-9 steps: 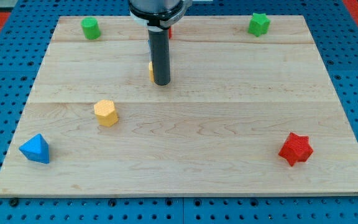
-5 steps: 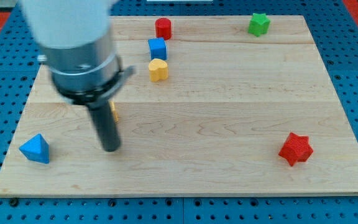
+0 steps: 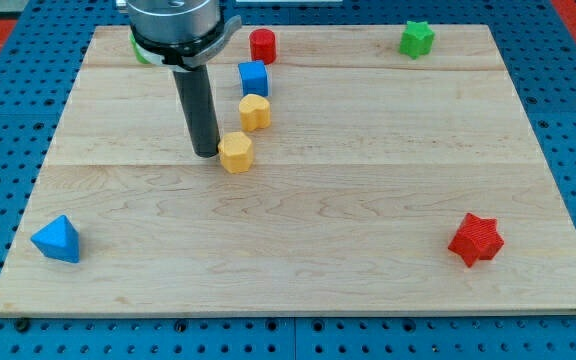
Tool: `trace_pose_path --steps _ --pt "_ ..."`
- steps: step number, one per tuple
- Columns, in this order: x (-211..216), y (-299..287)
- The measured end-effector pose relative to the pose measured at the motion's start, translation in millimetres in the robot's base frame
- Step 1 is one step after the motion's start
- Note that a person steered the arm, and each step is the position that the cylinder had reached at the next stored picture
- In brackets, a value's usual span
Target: Push the yellow hexagon closer to the yellow heart
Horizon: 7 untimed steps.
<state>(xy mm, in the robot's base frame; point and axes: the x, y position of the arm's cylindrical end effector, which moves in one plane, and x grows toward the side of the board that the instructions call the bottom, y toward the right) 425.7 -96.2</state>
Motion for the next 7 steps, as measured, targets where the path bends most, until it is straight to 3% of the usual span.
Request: trace_pose_path --steps 2,5,6,7 --pt "38 -3" --pt "30 50" --pt "103 50" --pt "182 7"
